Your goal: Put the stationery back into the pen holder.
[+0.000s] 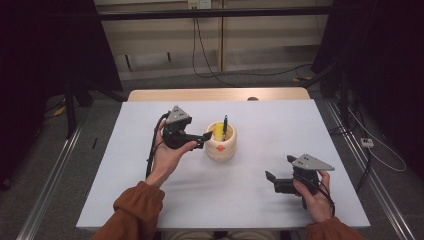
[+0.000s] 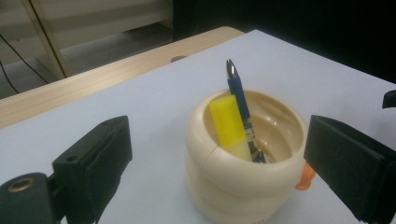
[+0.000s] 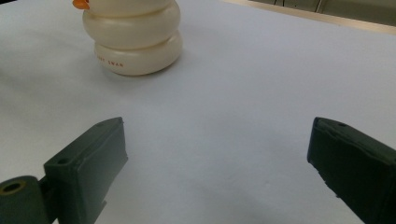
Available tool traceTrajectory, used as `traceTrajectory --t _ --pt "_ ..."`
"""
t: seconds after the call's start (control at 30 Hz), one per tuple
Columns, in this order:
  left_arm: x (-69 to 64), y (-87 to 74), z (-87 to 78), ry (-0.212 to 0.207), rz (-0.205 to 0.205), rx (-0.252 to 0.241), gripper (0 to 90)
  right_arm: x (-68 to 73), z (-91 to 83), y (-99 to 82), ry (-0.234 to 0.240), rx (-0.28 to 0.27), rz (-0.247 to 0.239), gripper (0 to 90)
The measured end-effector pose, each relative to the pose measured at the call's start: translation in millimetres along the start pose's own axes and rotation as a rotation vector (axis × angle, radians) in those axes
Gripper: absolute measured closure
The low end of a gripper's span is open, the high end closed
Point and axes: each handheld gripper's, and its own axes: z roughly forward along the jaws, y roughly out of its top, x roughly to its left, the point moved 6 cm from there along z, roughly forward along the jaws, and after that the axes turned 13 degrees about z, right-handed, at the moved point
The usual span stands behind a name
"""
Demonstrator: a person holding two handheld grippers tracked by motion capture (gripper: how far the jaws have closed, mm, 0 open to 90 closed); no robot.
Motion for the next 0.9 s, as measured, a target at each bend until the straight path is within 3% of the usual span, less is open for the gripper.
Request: traceTrajectory --t 0.9 --pt "-11.2 -29.5 -50.1 -0.014 0.036 0.027 5.5 0.5 0.8 0.0 0.0 0.001 0.0 4.5"
